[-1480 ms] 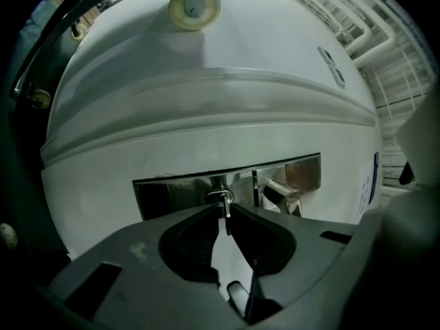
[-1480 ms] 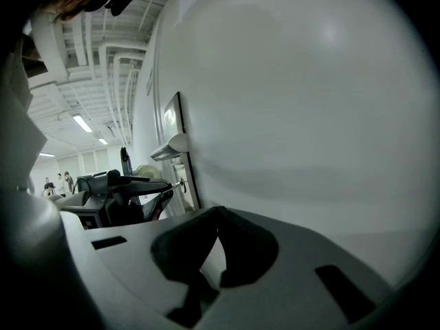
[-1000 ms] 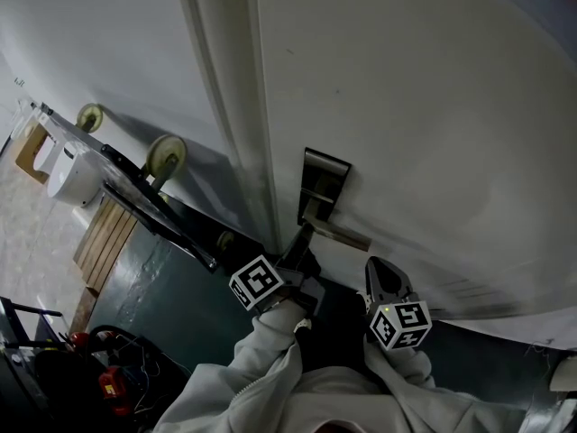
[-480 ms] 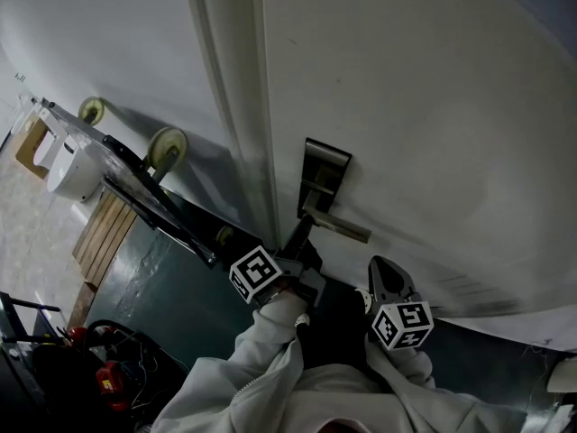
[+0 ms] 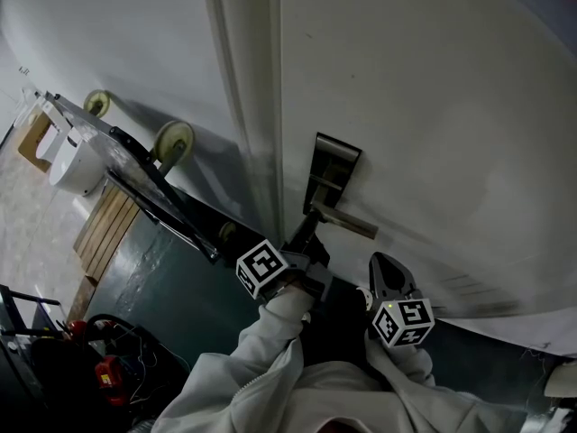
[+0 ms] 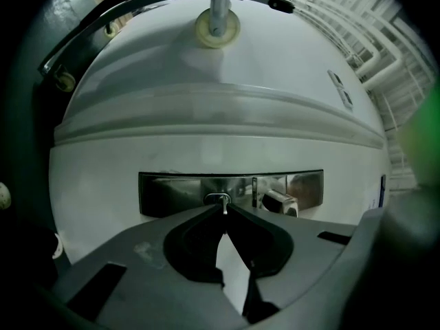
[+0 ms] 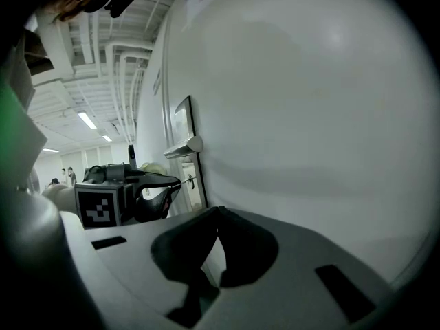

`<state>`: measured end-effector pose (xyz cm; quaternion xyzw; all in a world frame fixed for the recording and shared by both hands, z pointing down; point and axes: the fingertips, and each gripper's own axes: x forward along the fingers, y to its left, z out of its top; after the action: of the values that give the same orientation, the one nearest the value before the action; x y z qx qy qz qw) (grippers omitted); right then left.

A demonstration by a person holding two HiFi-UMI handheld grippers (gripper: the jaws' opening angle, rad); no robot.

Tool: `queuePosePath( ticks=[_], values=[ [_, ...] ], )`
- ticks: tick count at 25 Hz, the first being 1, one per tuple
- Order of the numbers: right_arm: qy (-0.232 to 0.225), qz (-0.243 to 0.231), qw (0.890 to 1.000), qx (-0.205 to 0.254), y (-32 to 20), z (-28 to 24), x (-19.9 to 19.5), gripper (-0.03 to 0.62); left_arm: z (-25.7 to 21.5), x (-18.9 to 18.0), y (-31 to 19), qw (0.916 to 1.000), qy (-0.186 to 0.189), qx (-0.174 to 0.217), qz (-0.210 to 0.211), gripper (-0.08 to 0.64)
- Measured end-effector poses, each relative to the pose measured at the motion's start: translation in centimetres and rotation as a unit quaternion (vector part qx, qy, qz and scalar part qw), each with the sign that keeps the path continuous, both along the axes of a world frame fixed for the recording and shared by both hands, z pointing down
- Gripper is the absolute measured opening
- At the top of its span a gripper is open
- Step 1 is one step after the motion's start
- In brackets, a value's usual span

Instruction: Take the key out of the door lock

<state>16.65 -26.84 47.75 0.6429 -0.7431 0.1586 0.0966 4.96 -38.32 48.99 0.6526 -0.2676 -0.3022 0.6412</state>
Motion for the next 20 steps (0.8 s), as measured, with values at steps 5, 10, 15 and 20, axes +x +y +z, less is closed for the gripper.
queuePosePath(
  ticks=[5,10,15,20],
  values=[
    [0.001,-0.001,1.0,0.0,0.0,0.0,0.0,0.052,-0.1,-0.1,0.0,0.9997,-0.022,0.012,-0.004,0.025],
    [0.0,0.0,1.0,0.0,0.1,-0.1,0.1,0.052,-0.1,-0.3,0.4,0.9999,-0.01,0.001,-0.01,0.025],
    [0.0,-0.002,1.0,0.0,0.1,0.0,0.2,0.052,-0.1,-0.8,1.6,0.9999,-0.012,0.007,-0.009,0.025],
    [-0.002,-0.013,1.0,0.003,0.3,0.2,-0.8,0.052,-0.1,-1.3,2.5,0.9999,-0.013,0.008,-0.007,0.025]
  ],
)
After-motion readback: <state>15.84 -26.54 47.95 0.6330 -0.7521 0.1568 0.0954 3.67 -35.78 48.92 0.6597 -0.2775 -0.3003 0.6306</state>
